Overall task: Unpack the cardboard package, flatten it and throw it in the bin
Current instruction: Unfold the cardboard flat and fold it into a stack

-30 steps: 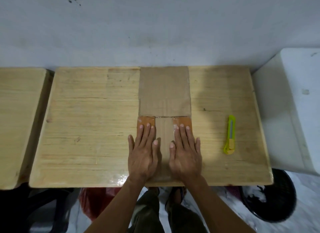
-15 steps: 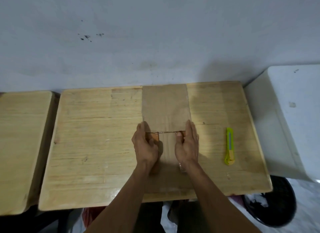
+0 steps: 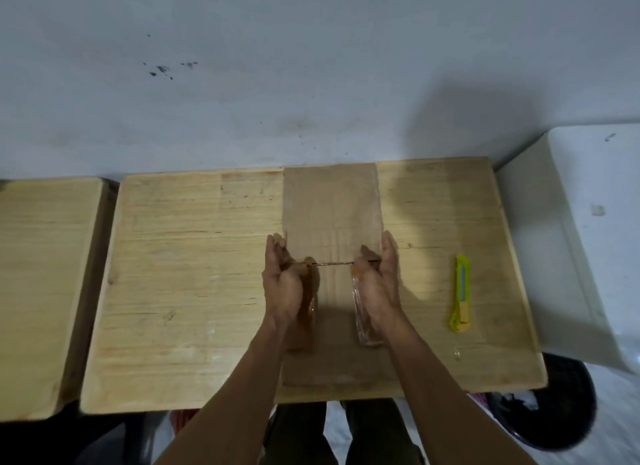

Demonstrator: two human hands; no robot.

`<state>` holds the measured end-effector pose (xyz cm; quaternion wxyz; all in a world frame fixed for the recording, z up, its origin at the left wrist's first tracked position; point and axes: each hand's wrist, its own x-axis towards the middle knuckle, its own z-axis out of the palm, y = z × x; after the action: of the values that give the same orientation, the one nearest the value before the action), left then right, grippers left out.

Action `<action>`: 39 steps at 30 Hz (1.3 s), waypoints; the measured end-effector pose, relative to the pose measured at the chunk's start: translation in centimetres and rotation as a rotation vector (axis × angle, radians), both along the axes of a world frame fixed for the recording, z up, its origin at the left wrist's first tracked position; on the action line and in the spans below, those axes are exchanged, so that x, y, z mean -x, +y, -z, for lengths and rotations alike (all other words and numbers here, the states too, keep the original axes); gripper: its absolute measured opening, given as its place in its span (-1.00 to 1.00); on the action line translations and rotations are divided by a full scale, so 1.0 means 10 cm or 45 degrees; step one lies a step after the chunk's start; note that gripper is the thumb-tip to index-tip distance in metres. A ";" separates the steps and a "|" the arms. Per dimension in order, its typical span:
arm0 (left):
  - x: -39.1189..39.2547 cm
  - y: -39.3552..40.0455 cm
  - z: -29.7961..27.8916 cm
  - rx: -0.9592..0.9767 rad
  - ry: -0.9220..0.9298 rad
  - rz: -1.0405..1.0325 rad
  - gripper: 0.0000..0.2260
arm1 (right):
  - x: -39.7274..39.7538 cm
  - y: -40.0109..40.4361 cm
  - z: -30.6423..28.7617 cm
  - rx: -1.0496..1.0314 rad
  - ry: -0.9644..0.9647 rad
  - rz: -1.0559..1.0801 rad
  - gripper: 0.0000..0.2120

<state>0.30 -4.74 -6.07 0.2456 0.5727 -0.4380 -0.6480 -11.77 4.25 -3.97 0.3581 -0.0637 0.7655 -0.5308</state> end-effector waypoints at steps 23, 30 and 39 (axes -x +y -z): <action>-0.32 0.00 -0.66 -0.452 0.441 0.077 -0.43 | 0.37 0.49 -0.35 0.162 -0.456 -0.301 -0.42; -0.29 0.12 -0.65 -0.190 0.130 0.346 -0.70 | 0.31 0.50 -0.41 -0.120 -0.085 -0.755 -0.17; -0.34 0.20 -0.52 0.296 -0.533 0.755 -0.59 | 0.40 0.59 -0.31 -0.320 0.062 -0.942 -0.33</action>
<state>3.69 -2.71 -0.85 0.0159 0.5092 -0.6960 -0.5060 -15.80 10.17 -0.92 0.5118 -0.3036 0.7582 -0.2664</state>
